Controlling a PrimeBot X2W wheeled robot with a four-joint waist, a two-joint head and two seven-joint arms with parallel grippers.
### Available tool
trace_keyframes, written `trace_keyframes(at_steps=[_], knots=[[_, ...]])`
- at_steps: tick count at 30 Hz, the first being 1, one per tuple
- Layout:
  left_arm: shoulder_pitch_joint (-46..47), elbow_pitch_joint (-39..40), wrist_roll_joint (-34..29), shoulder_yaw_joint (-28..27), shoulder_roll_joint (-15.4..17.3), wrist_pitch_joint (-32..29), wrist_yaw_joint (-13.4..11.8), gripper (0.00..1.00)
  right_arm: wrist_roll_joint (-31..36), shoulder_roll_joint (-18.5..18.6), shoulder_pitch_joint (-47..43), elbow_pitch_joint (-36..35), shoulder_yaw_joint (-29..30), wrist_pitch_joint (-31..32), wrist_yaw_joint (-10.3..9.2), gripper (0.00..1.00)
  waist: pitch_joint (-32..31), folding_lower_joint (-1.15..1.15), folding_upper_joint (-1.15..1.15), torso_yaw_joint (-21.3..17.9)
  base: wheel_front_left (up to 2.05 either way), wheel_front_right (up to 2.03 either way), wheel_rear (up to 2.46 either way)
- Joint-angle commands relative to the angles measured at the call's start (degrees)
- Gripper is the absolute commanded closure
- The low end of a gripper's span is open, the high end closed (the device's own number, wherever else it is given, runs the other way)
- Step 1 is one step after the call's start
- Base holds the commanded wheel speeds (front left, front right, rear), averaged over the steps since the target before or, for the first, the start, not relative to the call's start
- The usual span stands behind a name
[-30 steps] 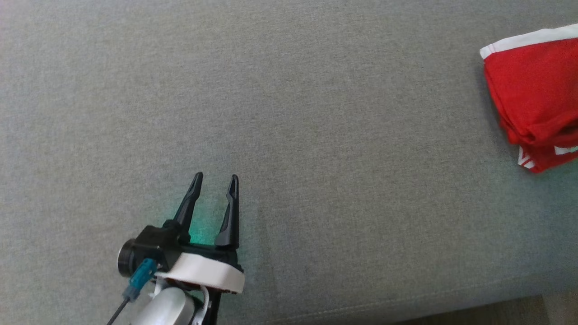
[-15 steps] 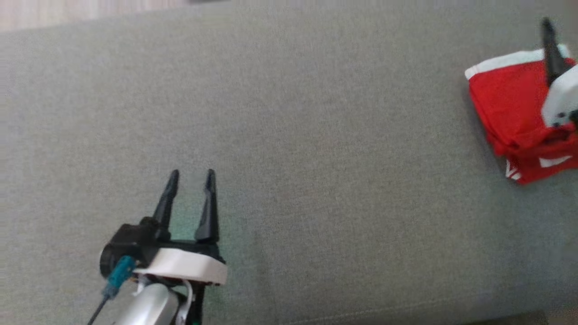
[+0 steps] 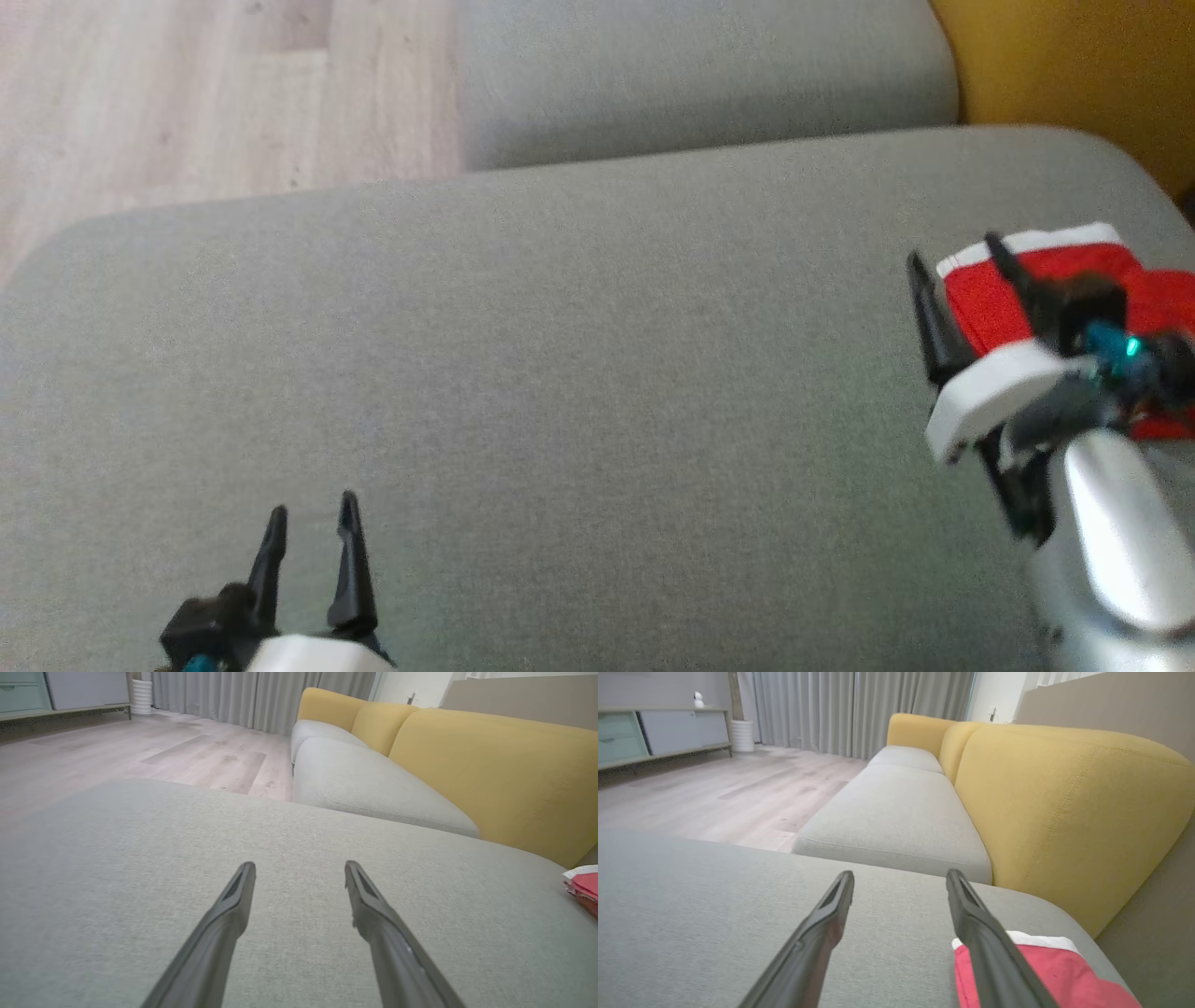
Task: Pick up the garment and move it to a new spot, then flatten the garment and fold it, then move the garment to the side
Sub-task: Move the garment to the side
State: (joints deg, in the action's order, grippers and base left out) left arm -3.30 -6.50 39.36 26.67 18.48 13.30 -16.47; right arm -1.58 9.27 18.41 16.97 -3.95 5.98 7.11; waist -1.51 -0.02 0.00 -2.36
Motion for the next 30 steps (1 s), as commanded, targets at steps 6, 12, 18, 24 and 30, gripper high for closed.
trace_keyframes(at_steps=[6,12,18,24,30], knots=[[-0.09,1.24,0.04,-2.60,1.68,1.01,-0.31,0.00,3.16,-5.56,-8.71,-7.72,2.60,-3.28,0.37,0.00,-3.36,0.02,0.00,2.50,0.00,0.00,0.00],[-1.12,0.88,-0.27,-2.10,1.68,1.09,-0.43,0.00,-1.06,-6.35,-18.30,-10.80,2.23,-4.96,0.37,0.00,-4.26,0.02,0.00,3.23,0.00,0.00,0.00],[-2.16,0.05,-0.78,-1.32,1.52,1.19,-0.33,0.00,-3.76,-6.37,-23.15,-11.00,1.05,-6.78,0.37,0.00,-4.70,0.02,0.00,3.28,0.00,0.00,0.00],[-2.22,-1.26,-2.13,0.31,1.68,1.10,-0.36,0.00,-4.74,-6.38,-24.85,-10.71,-0.80,-7.73,0.37,0.00,-4.88,0.02,0.00,3.19,0.00,0.00,0.00],[-1.92,-1.88,-1.54,0.29,1.15,1.15,0.01,0.00,-4.53,-6.38,-24.82,-10.53,-0.60,-7.93,0.37,0.00,-4.90,0.02,0.00,3.38,0.00,0.00,0.00]])
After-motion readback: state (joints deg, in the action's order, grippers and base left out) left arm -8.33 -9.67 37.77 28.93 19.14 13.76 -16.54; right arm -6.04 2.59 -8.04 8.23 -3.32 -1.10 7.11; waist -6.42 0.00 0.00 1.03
